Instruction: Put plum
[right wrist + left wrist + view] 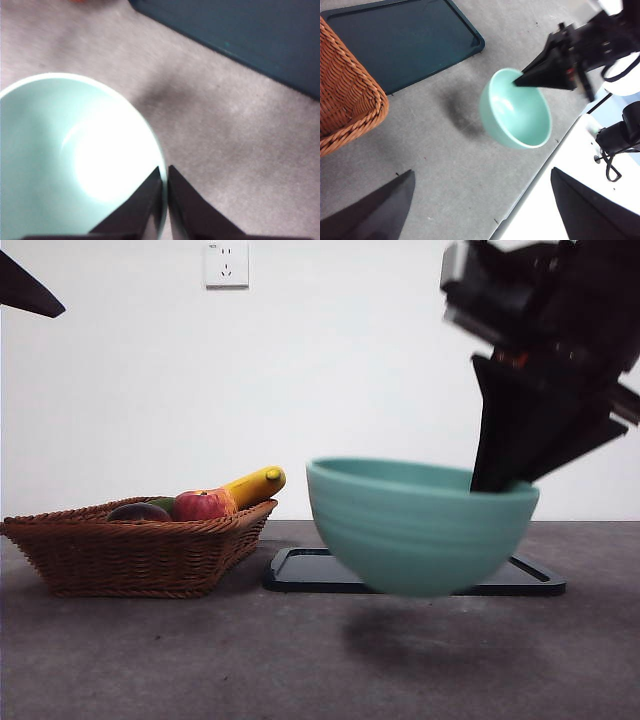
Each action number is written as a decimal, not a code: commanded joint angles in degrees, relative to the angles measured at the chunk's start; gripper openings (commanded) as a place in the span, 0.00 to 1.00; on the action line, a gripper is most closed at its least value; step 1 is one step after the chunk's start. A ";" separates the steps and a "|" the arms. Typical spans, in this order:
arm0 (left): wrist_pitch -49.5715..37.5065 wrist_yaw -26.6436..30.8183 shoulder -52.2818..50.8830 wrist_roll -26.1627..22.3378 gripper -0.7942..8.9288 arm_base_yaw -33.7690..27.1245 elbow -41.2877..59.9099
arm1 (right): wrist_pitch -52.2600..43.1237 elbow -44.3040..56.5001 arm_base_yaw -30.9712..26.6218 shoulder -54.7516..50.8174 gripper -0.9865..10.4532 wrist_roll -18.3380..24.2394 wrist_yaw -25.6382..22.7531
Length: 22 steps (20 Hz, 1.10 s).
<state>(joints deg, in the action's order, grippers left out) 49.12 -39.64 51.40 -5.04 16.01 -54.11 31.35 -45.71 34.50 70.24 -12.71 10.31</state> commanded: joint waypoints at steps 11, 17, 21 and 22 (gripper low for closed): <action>-0.24 -0.48 0.37 -0.72 0.53 0.20 -1.01 | -4.35 -0.24 0.63 10.34 0.09 -0.35 -0.31; -0.24 -0.48 0.37 -0.72 0.53 0.20 -1.01 | -4.26 -0.24 0.61 10.32 0.25 -0.87 -0.28; -0.22 -0.48 0.37 -0.72 0.53 0.20 -1.01 | -4.17 -0.94 0.61 9.16 0.27 -1.05 -0.31; -0.20 -0.48 0.37 -0.70 0.53 0.20 -1.01 | -4.15 -1.25 0.61 8.11 0.27 -1.05 -0.33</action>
<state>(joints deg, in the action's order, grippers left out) 49.15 -39.64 51.40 -5.04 15.99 -54.11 27.68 -45.74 34.61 78.22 -13.34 10.24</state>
